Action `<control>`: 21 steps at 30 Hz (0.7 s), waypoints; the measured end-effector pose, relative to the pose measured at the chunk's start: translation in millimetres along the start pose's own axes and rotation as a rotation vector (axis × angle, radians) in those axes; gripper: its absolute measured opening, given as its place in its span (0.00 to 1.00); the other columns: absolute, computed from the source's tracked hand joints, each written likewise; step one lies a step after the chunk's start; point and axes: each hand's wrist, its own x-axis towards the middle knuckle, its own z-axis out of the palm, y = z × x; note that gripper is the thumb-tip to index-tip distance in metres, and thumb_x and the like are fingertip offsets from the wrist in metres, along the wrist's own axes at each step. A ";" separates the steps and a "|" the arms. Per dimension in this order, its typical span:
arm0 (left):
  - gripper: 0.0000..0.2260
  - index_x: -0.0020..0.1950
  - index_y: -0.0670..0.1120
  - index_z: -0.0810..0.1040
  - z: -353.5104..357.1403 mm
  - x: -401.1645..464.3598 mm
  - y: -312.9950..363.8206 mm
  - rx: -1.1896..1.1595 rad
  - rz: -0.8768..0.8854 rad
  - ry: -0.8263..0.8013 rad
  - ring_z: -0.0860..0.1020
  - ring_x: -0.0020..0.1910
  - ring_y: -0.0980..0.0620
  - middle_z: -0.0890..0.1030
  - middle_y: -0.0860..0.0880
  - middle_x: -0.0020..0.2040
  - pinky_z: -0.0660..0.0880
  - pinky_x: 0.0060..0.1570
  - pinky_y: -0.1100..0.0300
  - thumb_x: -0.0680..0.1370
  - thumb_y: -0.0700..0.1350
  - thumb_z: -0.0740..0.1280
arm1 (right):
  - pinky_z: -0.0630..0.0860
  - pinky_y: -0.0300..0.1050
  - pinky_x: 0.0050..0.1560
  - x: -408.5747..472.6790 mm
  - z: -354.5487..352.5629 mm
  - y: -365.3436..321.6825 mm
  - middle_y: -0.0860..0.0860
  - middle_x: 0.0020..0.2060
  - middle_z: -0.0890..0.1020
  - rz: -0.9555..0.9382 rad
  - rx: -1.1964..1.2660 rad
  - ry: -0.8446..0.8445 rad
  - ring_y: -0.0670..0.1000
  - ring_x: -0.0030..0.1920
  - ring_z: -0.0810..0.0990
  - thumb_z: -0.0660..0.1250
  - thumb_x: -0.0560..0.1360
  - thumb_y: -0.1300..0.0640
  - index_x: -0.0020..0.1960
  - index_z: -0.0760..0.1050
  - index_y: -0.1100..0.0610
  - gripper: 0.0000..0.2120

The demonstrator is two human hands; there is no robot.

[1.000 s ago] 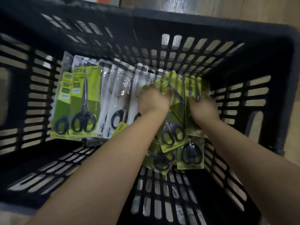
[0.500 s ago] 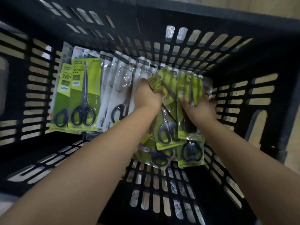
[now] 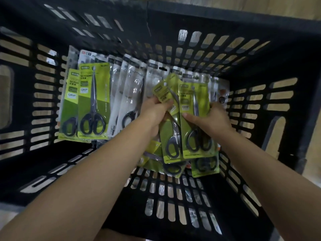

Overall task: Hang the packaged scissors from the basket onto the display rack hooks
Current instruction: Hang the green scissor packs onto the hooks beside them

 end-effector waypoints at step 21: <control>0.04 0.46 0.50 0.78 -30.9 -27.8 2.3 -0.253 -0.068 0.033 0.79 0.54 0.44 0.82 0.44 0.53 0.75 0.58 0.44 0.78 0.48 0.65 | 0.78 0.51 0.53 -38.7 -8.6 -18.1 0.55 0.54 0.81 0.238 0.657 -0.309 0.54 0.52 0.80 0.58 0.81 0.54 0.65 0.69 0.58 0.15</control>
